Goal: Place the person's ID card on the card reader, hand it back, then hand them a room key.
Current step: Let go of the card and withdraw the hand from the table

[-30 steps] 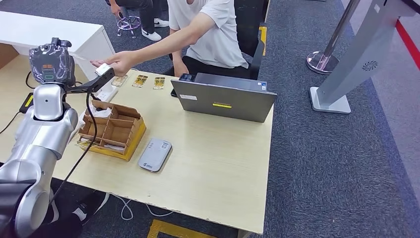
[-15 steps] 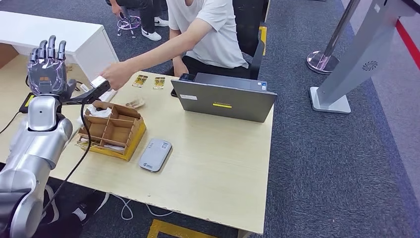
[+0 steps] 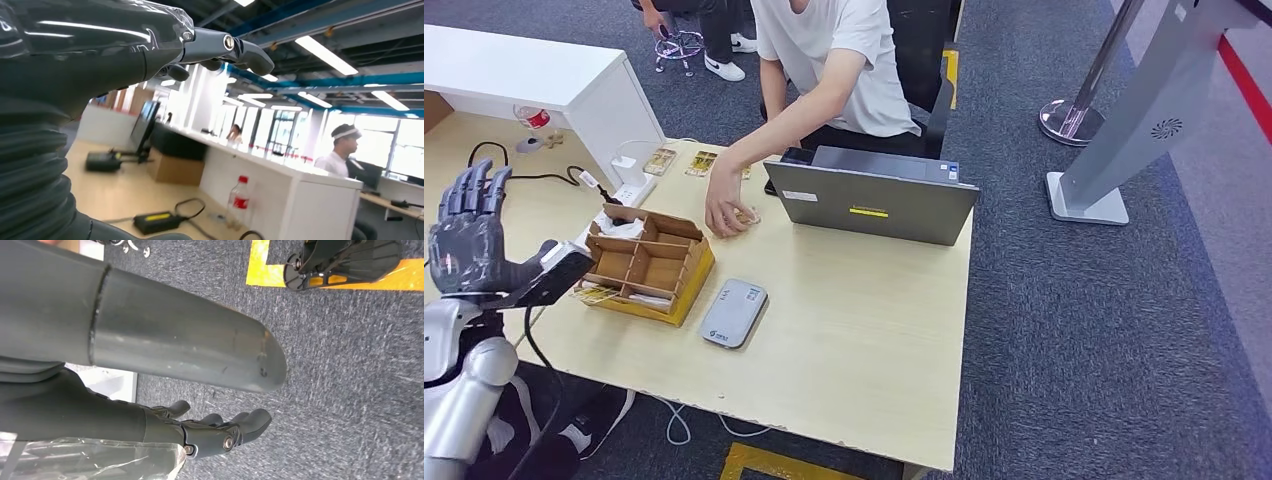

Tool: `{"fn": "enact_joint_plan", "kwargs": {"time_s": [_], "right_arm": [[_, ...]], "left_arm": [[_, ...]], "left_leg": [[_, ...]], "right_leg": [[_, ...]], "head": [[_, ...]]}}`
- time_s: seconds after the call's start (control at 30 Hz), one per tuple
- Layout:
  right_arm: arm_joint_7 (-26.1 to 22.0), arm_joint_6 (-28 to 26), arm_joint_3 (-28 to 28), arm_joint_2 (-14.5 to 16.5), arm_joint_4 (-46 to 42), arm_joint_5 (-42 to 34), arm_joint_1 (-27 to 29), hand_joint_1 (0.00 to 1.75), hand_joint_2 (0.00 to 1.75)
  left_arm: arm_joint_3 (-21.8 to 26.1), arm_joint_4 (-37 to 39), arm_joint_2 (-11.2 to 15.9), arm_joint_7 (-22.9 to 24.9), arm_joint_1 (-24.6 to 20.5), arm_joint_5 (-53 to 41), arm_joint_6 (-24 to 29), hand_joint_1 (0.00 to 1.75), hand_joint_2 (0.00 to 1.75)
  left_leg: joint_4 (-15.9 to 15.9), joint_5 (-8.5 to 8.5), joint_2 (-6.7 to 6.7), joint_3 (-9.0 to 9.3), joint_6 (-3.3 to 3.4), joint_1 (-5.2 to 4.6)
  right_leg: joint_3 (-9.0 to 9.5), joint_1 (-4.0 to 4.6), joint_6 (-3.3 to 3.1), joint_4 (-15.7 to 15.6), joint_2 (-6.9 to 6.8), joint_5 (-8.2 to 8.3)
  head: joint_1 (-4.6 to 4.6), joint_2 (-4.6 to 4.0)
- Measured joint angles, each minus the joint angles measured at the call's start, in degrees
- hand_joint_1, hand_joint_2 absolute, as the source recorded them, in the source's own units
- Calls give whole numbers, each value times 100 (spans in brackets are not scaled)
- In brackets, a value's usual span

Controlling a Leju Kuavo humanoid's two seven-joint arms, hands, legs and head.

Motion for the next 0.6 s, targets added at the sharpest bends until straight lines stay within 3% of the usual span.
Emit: {"fn": "enact_joint_plan", "kwargs": {"time_s": [0.1,0.23,0.37,0.43,0.5,0.6], "right_arm": [[-18,-7,-56,0,0,-18,23,0,0],[-25,-1,-98,-2,0,-18,22,0,0],[-23,26,-118,-1,2,-10,36,0,0],[-7,31,-122,0,9,-2,38,0,0],[89,6,-124,12,18,42,37,0,0],[335,-139,-123,94,25,140,16,0,0]], "left_arm": [[905,-562,-2,-564,773,956,-610,0,175],[2254,-642,-167,-1147,1195,2247,-1974,0,175],[4119,571,-404,-1283,1116,4005,-3869,0,175],[4966,1631,-519,-1450,1070,4813,-4458,0,87],[5640,2676,-739,-1500,1044,5218,-4338,0,0],[6424,3926,-1300,-1188,1025,5488,-3559,0,0]], "left_leg": [[0,-5,-3,-3,-4,3],[-3,-7,-20,-7,-5,6],[-11,-10,-16,8,-9,0],[-13,-11,-15,18,-10,-5],[-13,-11,-29,19,-9,-7],[-12,-11,-67,17,-2,-10]], "right_leg": [[-9,1,-4,0,-3,-8],[3,5,3,0,-21,-18],[14,5,-2,1,-15,-19],[16,2,-8,1,-16,-25],[20,-2,-10,-1,-33,-31],[23,-12,-3,-8,-71,-39]], "head": [[-5,0],[0,0],[1,0],[-12,0],[-19,0],[-24,0]]}}
